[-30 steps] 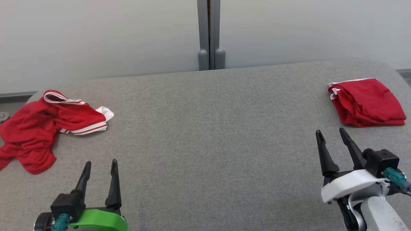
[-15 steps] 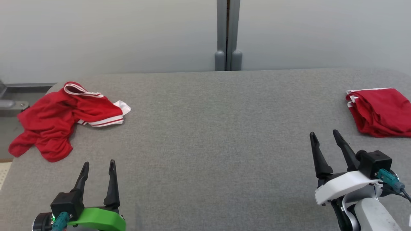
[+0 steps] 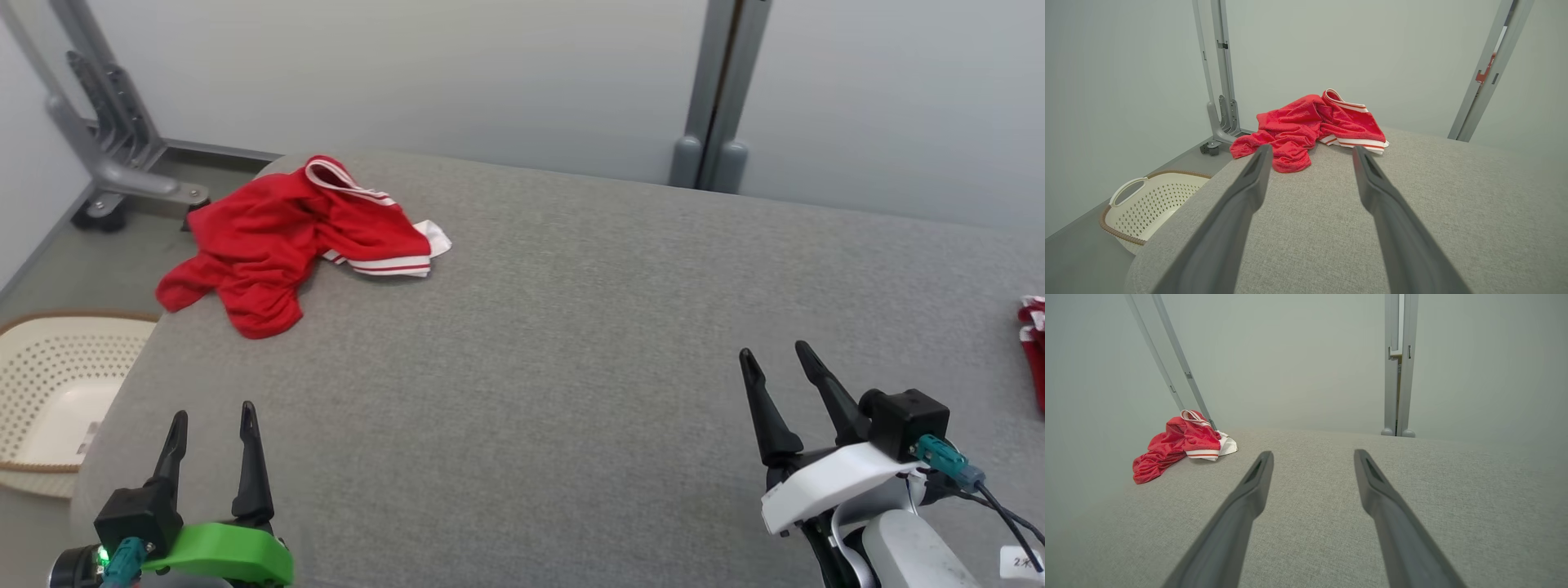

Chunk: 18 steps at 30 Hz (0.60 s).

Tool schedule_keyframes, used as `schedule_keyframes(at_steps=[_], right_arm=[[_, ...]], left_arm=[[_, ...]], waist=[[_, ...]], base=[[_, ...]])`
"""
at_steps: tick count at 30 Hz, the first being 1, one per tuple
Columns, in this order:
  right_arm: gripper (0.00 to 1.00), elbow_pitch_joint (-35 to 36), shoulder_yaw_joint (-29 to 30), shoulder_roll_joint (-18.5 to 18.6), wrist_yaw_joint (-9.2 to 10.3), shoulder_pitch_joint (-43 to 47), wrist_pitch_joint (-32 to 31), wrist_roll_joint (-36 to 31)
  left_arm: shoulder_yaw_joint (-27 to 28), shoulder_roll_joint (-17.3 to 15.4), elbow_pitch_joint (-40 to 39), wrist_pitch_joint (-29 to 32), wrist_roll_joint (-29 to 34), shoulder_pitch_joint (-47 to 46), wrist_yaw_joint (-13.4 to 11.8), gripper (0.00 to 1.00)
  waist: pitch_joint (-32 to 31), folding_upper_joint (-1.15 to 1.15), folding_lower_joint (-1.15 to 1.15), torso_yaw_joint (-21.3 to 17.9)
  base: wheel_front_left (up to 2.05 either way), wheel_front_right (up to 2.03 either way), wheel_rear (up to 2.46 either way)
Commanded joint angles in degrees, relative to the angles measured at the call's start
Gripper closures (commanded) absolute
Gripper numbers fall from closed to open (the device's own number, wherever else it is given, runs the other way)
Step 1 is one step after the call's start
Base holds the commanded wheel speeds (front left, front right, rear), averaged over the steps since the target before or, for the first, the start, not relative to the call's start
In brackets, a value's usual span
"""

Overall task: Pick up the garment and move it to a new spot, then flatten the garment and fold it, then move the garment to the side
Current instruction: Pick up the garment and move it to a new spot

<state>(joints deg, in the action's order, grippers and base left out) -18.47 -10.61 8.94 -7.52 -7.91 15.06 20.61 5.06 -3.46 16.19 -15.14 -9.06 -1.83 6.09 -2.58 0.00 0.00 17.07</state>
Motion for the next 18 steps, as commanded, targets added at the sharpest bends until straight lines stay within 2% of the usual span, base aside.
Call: schedule_keyframes(at_steps=[1, 9, 18], right_arm=[[0.00, 0.3, -0.3, 0.0, 0.06, 0.3, 0.2, 0.4], [0.00, 1.1, -1.0, 0.3, 0.06, 0.7, 0.2, 0.9], [0.00, 1.9, -1.8, 0.3, 0.06, 0.0, 0.2, 1.0]], left_arm=[[0.0, -0.4, -0.2, 0.0, 0.5, -0.5, 0.0, 0.00], [0.6, -0.6, 0.1, 0.0, 0.6, 0.0, 0.0, 0.00], [0.5, -0.8, 0.8, 0.0, -0.1, -2.0, 0.4, 0.00]], waist=[[0.2, 0.00, 0.00, 5.7], [0.6, 0.00, 0.00, 11.2], [1.2, 0.00, 0.00, 11.7]], base=[[0.00, 0.00, 0.00], [0.00, 0.00, 0.00], [0.00, 0.00, 0.00]])
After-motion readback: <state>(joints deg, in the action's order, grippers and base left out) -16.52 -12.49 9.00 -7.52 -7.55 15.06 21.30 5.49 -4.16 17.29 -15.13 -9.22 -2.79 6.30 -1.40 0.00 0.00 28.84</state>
